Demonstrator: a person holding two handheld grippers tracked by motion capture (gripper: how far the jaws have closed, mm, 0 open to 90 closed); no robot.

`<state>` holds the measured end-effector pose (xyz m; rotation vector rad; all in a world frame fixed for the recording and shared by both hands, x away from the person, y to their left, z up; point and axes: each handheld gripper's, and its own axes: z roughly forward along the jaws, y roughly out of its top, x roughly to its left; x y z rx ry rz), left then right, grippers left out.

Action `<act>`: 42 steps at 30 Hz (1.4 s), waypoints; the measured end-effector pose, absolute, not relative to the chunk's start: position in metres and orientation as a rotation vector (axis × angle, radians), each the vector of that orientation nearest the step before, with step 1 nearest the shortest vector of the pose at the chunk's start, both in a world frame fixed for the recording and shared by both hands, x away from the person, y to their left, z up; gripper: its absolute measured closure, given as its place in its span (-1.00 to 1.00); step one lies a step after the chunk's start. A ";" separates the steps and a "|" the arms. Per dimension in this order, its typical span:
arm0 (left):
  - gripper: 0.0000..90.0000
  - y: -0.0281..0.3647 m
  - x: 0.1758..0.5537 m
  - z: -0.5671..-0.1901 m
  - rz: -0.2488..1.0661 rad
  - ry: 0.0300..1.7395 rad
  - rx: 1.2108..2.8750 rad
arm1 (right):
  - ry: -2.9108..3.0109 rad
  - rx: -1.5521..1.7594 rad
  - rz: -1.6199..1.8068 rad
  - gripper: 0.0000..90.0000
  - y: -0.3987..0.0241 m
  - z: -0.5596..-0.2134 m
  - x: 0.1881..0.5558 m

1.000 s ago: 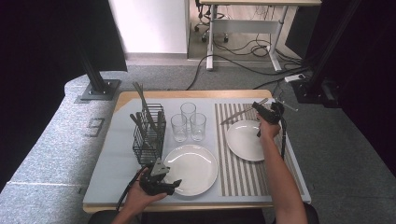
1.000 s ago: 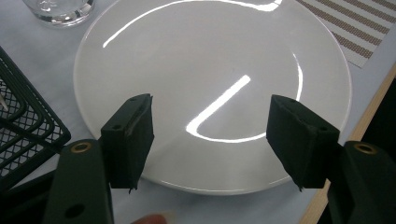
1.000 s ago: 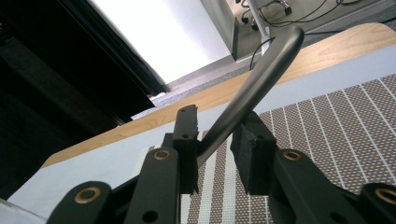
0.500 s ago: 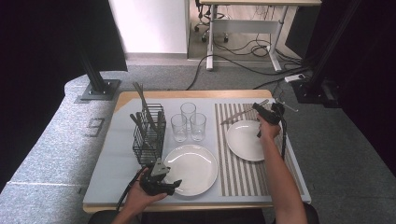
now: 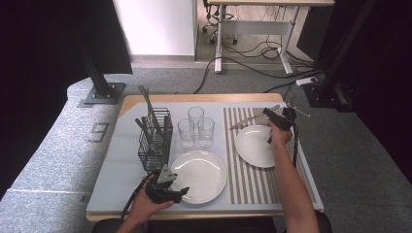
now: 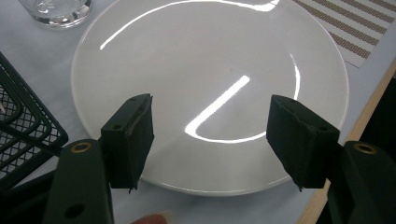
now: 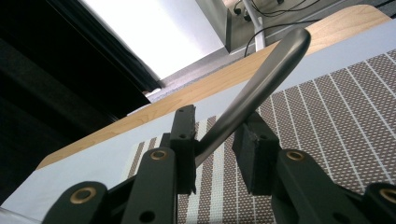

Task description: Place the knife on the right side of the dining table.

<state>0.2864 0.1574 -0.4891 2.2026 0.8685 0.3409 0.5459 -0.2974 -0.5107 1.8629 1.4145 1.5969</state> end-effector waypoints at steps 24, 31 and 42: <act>-0.29 0.158 0.286 -0.489 0.340 0.869 2.202 | 1.376 1.938 1.596 0.50 -0.303 -0.526 0.546; -0.29 0.158 0.286 -0.489 0.340 0.869 2.203 | 1.374 1.957 1.585 0.48 -0.304 -0.528 0.546; -0.29 0.158 0.287 -0.489 0.340 0.870 2.200 | 1.375 1.981 1.559 0.45 -0.305 -0.531 0.546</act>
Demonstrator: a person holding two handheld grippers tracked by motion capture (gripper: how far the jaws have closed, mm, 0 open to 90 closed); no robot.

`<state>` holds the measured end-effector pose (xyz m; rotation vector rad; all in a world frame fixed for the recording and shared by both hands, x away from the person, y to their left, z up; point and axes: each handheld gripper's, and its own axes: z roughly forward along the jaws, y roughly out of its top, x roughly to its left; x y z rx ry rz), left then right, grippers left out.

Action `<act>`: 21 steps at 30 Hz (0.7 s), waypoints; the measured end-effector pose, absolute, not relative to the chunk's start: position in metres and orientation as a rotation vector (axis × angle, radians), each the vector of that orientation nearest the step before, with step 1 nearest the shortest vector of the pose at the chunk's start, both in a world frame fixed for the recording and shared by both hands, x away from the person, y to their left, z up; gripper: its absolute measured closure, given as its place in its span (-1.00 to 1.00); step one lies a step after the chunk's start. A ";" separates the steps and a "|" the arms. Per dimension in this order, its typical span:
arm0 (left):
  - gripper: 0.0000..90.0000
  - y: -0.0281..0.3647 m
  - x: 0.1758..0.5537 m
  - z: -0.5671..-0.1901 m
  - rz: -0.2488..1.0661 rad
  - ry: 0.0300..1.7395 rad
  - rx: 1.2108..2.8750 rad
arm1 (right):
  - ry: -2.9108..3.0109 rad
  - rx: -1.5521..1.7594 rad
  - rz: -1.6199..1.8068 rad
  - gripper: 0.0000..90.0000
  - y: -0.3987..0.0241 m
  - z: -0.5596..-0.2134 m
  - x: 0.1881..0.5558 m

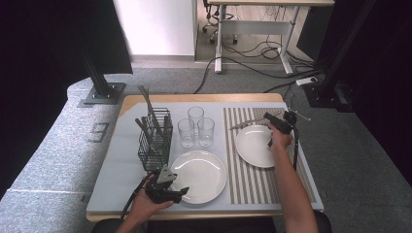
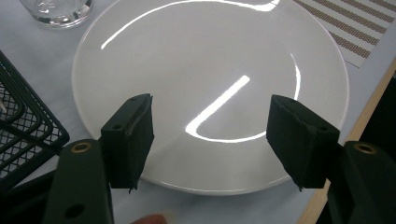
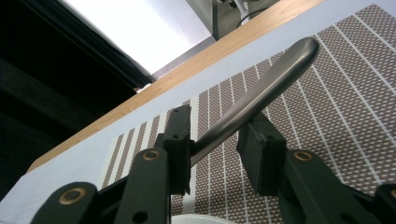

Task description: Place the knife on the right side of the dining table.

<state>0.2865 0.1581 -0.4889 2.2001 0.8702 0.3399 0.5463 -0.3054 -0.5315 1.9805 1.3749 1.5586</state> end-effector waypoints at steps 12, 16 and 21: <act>-0.29 0.160 0.287 -0.488 0.341 0.873 2.195 | 1.372 2.006 1.519 0.41 -0.305 -0.533 0.547; -0.29 0.160 0.287 -0.488 0.340 0.872 2.196 | 1.371 2.014 1.509 0.40 -0.305 -0.532 0.547; -0.28 0.159 0.287 -0.488 0.340 0.872 2.195 | 1.363 2.036 1.483 0.39 -0.304 -0.532 0.547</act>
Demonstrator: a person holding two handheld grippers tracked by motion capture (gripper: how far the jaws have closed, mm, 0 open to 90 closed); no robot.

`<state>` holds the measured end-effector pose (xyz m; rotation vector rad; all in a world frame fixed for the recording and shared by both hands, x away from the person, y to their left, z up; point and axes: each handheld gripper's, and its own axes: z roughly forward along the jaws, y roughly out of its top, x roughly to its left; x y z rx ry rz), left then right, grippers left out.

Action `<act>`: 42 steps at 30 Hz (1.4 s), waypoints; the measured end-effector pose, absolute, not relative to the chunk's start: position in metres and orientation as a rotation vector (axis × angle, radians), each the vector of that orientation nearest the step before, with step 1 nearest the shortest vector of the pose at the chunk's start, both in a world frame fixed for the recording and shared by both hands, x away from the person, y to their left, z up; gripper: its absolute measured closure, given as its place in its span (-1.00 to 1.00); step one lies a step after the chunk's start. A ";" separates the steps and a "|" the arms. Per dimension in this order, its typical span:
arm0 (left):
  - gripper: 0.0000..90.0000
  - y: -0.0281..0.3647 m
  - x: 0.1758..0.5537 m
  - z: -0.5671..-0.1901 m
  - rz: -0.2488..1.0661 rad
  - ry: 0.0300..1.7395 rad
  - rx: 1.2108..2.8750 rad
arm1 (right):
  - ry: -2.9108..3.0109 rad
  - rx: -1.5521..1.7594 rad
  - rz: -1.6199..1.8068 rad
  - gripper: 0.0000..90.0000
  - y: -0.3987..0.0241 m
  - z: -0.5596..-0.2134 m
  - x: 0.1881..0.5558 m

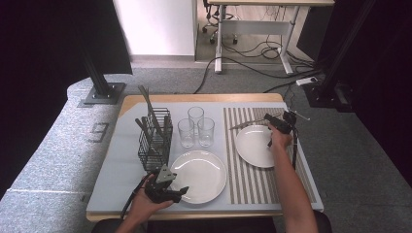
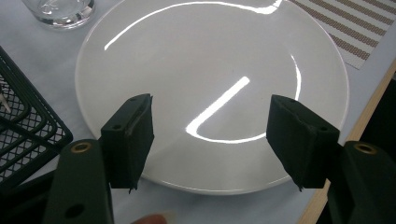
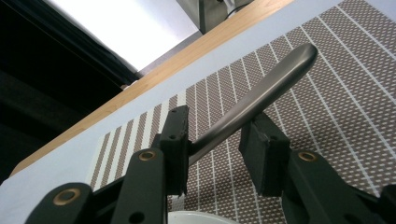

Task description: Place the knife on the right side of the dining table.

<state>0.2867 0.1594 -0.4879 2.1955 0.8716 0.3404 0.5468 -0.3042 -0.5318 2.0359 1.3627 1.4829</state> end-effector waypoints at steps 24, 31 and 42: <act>-0.29 0.159 0.287 -0.488 0.337 0.867 2.200 | 1.344 2.158 1.398 0.33 -0.317 -0.527 0.544; -0.29 0.159 0.287 -0.488 0.337 0.867 2.198 | 1.353 2.128 1.407 0.33 -0.317 -0.524 0.543; -0.29 0.160 0.288 -0.488 0.329 0.864 2.194 | 1.408 2.057 1.403 0.31 -0.313 -0.516 0.541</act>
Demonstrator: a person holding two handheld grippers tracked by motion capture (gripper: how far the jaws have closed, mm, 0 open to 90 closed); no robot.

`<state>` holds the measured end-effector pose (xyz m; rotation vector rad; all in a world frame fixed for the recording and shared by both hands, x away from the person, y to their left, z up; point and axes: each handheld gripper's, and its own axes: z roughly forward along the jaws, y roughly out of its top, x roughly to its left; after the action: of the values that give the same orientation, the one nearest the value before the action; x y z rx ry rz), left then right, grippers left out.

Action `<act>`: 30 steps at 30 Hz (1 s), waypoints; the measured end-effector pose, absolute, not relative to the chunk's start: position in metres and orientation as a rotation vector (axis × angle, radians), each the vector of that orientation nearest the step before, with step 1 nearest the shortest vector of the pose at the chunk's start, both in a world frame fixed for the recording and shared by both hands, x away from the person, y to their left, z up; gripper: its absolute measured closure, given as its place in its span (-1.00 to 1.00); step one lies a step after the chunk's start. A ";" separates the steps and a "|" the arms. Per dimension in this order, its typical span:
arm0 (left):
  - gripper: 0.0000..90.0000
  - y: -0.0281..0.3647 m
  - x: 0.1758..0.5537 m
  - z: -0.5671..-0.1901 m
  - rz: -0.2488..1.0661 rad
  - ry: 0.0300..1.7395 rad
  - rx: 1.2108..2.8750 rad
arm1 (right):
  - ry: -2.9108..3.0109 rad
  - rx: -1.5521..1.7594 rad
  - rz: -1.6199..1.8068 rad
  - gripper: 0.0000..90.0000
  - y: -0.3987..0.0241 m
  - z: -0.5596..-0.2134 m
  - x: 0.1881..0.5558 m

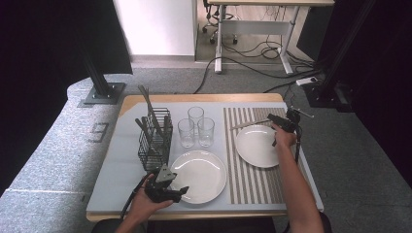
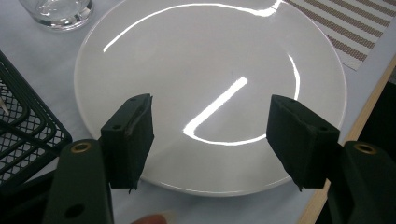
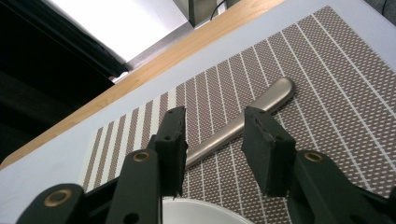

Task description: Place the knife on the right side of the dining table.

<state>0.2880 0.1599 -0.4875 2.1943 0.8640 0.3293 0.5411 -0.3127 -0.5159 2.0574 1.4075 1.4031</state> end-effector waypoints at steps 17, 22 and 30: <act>-0.29 0.161 0.287 -0.487 0.346 0.872 2.197 | 1.474 1.990 1.394 0.24 -0.299 -0.519 0.553; -0.29 0.161 0.287 -0.488 0.347 0.876 2.200 | 1.476 2.003 1.394 0.24 -0.302 -0.525 0.556; -0.29 0.162 0.287 -0.489 0.347 0.885 2.198 | 1.481 2.025 1.402 0.24 -0.306 -0.523 0.566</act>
<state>0.2870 0.1617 -0.4886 2.1983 0.8850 0.3468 0.5656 -0.3057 -0.5228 2.0251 1.4813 1.4020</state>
